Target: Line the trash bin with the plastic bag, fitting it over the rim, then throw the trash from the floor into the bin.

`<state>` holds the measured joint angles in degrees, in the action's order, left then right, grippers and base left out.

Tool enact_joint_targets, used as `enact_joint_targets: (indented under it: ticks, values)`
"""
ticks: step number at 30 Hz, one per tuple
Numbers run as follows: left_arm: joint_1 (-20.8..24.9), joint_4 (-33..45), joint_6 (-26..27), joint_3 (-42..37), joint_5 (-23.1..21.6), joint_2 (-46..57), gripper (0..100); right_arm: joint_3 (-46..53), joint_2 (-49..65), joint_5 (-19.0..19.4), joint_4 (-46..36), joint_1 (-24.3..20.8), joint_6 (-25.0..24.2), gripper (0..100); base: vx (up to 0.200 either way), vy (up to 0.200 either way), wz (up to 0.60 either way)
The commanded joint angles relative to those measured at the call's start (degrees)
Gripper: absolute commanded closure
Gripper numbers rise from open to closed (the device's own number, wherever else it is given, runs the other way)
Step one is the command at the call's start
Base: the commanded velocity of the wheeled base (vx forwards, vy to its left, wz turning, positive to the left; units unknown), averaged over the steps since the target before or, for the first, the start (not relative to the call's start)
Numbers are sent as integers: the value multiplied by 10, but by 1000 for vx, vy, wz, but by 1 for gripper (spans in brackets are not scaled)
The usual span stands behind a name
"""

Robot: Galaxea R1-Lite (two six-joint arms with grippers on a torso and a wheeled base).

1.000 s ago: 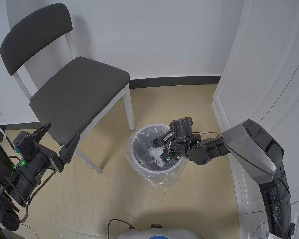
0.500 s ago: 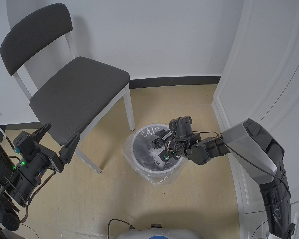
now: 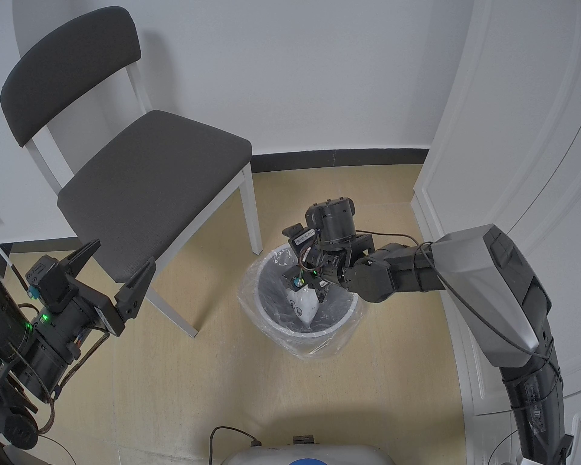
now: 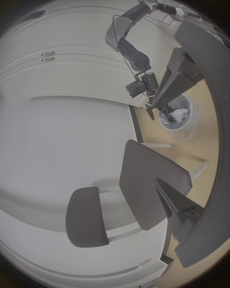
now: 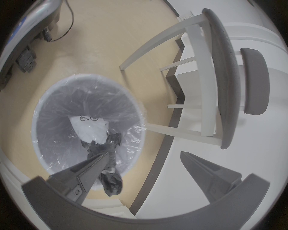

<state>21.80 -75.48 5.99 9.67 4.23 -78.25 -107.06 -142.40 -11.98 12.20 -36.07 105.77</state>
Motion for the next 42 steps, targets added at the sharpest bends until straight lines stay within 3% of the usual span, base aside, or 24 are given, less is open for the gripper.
enact_joint_targets:
  ticks: [1,7,12,14,19,21,23,24,25,26,27,28,29,30,31,32,33,35,37,38,39,42]
  values:
    - [1,-1,1,-4,0,-1,0,-20,14,-1,-46,-13,-16,0,0,0,0]
    - [0,-1,1,-4,0,-1,0,-43,40,-7,-57,-34,-80,0,0,0,0]
    - [1,-1,1,-4,0,-4,0,-28,92,-8,-88,-44,-88,0,0,0,0]
    - [0,-1,1,-4,0,-5,0,-21,106,-8,-97,-33,-89,0,0,0,0]
    - [1,-1,1,-4,0,-3,0,37,127,-8,-69,44,-88,0,0,0,0]
    - [1,-1,1,-4,0,-3,0,77,141,-6,-32,62,-120,0,0,0,0]
    - [0,-1,1,-4,0,-4,0,99,144,-9,8,62,-222,0,0,0,0]
    - [0,-1,1,-4,0,-5,0,106,144,-18,23,57,-300,0,0,0,0]
    - [0,-1,0,-4,0,-5,0,105,143,-38,29,50,-384,0,0,0,0]
    - [0,-1,1,-4,0,-6,0,102,143,-55,29,43,-431,0,0,0,0]
    - [1,-1,1,-5,0,-7,0,94,146,-104,22,31,-527,0,0,0,0]
    - [1,-1,1,-5,0,-7,0,94,146,-104,22,31,-527,0,0,0,0]
    - [1,-1,1,-5,0,-9,0,80,146,-138,2,28,-626,0,0,0,0]
    - [1,-1,1,-5,0,-9,0,80,146,-138,2,28,-626,0,0,0,0]
    - [0,0,1,-5,0,-10,0,80,150,-138,-28,32,-715,0,0,0,0]
    - [0,-1,1,-5,0,-10,0,82,152,-138,-38,31,-746,0,0,0,0]
    - [0,0,1,-4,0,-10,0,84,155,-138,-61,28,-830,0,0,0,0]
    - [-2,0,1,-4,0,-10,0,83,155,-136,-97,23,-937,0,0,0,0]
    - [-3,0,1,-4,0,-10,0,82,157,-127,-131,17,-1027,0,0,0,0]
    - [-3,0,1,-4,0,-10,0,82,157,-124,-135,16,-1039,0,0,0,0]
    - [-4,0,0,-4,0,-11,0,84,159,-103,-148,16,-1108,0,0,0,0]
    - [-4,0,0,-4,0,-12,0,87,156,-74,-153,16,-1210,0,0,0,0]
